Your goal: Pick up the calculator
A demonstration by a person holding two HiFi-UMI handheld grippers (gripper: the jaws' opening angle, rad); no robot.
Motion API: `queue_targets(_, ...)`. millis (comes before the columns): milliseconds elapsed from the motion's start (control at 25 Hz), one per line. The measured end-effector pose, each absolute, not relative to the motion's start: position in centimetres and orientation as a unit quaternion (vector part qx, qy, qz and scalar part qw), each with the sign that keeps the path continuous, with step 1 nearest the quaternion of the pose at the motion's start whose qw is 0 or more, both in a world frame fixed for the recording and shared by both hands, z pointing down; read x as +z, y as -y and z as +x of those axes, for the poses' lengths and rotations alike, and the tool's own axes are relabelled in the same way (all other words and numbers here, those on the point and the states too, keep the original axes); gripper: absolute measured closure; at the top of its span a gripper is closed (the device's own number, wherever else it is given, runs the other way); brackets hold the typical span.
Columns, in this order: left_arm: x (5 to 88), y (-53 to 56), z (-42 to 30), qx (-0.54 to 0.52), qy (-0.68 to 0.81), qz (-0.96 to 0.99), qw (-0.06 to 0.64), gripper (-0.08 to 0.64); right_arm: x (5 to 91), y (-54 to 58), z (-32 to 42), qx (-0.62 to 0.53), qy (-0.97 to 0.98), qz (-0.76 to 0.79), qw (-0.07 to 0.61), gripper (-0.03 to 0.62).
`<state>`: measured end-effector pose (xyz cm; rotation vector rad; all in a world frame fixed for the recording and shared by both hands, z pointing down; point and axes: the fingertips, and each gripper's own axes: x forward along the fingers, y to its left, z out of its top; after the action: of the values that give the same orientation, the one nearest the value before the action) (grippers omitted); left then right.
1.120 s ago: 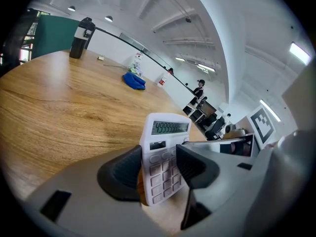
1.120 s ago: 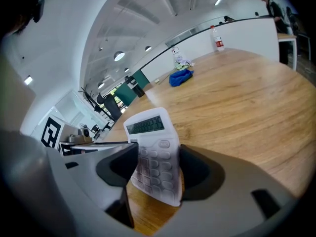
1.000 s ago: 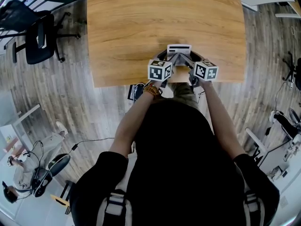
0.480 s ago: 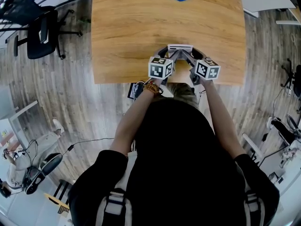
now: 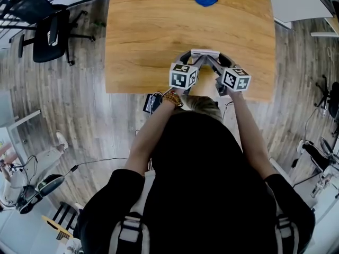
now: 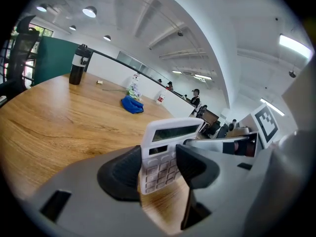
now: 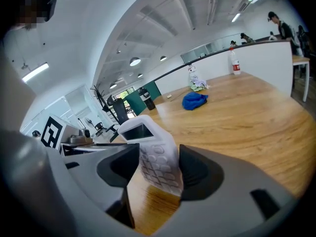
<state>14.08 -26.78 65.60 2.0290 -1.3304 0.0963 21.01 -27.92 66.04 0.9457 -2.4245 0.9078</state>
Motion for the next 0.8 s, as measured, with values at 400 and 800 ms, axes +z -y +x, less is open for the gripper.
queue_targets(400, 61.2, 27.4, 13.7, 0.034, 0.524, 0.800, 0.291, 0.334, 62.1, 28.7, 20.6, 0.281, 0.883, 0.343, 0.155, 0.327)
queue_targets(800, 55.1, 29.5, 14.1, 0.038, 0.532, 0.823, 0.197, 0.334, 57.4, 29.9, 20.8, 0.232, 0.904, 0.333, 0.130, 0.337)
